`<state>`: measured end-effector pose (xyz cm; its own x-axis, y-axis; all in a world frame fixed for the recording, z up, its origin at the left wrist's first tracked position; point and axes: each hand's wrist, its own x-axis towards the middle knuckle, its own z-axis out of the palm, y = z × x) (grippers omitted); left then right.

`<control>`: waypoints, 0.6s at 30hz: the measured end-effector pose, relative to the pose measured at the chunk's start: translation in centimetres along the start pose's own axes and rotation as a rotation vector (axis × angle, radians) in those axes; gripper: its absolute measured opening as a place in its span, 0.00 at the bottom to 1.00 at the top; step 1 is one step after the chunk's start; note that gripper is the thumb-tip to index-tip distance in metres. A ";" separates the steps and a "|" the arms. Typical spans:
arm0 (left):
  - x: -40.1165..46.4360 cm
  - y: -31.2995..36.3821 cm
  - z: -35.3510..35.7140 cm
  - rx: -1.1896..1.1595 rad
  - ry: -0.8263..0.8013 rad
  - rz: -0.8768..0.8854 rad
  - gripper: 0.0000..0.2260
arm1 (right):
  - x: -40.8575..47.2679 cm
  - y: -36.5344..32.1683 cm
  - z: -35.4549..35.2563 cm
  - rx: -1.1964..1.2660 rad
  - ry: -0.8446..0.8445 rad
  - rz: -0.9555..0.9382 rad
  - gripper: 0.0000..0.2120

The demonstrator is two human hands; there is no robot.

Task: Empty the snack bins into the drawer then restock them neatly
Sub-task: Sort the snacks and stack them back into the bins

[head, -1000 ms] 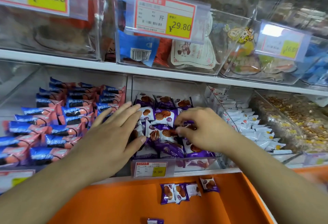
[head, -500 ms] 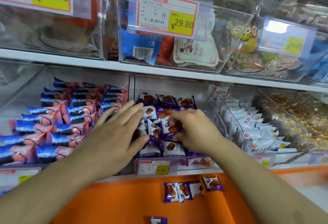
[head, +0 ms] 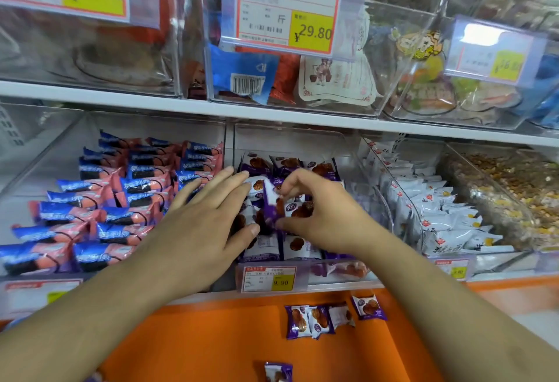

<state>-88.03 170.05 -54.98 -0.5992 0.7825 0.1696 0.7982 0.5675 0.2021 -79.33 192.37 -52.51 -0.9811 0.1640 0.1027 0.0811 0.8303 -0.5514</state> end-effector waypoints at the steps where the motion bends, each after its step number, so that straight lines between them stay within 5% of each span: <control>1: 0.0 0.0 0.0 -0.003 -0.003 0.000 0.35 | -0.2 0.0 -0.9 0.061 0.020 -0.010 0.17; 4: -0.1 0.1 -0.2 -0.005 -0.007 -0.002 0.35 | -0.9 0.0 -3.3 0.063 -0.092 -0.038 0.16; 10: -0.1 0.1 -0.3 -0.014 -0.024 -0.003 0.34 | -1.5 1.2 -2.9 -0.509 -0.326 -0.113 0.21; 15: -0.1 -0.1 -1.3 -0.039 -0.088 0.005 0.30 | -0.6 -0.7 -2.0 -0.247 -0.109 -0.116 0.28; 18: -0.1 -0.2 -1.7 -0.019 -0.114 0.017 0.34 | 0.5 -1.9 0.7 -0.136 -0.159 -0.136 0.36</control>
<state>-88.23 169.42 -53.41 -0.5741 0.8164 0.0620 0.8059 0.5501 0.2189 -80.11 190.50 -51.97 -0.9991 -0.0309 0.0308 -0.0410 0.9050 -0.4235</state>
